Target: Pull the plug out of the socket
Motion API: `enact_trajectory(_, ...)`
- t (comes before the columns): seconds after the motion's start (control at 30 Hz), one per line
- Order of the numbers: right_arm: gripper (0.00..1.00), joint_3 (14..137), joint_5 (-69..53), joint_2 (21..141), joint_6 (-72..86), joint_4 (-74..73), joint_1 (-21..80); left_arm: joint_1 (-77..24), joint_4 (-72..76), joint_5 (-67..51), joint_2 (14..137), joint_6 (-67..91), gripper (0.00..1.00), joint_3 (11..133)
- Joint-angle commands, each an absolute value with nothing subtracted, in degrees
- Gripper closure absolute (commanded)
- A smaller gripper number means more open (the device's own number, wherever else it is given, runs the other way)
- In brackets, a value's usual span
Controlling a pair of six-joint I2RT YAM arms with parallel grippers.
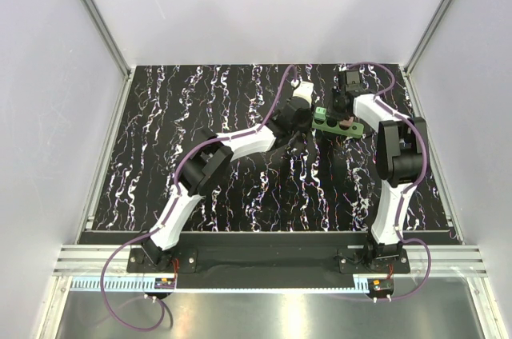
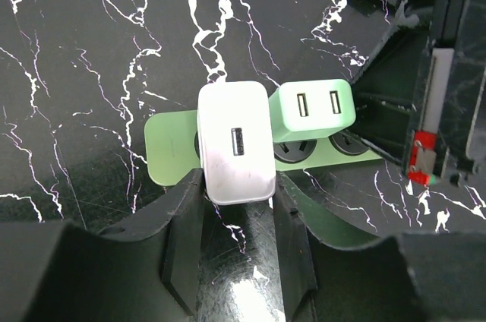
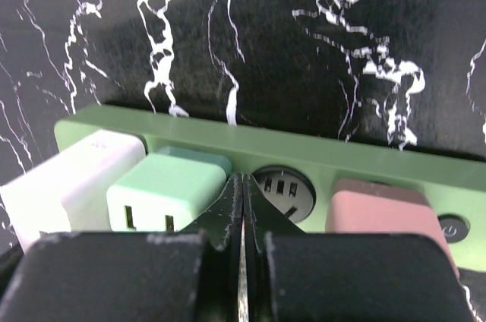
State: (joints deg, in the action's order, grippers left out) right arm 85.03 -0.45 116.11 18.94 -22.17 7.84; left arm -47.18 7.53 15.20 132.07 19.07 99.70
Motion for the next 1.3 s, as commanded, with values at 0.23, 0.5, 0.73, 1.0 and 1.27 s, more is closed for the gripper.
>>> enact_trajectory(0.23,1.00,87.7,1.1,122.3,18.7,-22.7,8.3,-47.3,23.4,13.3,128.2,14.6,0.91,102.0)
enact_trajectory(0.5,1.00,88.2,-1.8,123.2,18.6,-22.8,8.3,-47.3,25.6,13.4,129.8,12.4,1.00,105.4)
enact_trajectory(0.73,1.00,86.8,-0.4,119.1,19.1,-21.4,8.3,-47.4,25.6,13.8,129.6,13.6,1.00,103.2)
enact_trajectory(1.0,0.88,88.8,3.8,111.7,17.1,-21.2,8.4,-47.4,25.8,13.7,126.7,16.4,1.00,94.8)
enact_trajectory(1.27,0.85,85.0,1.6,109.3,18.3,-21.1,8.5,-47.5,28.6,14.6,124.0,16.4,1.00,89.9)
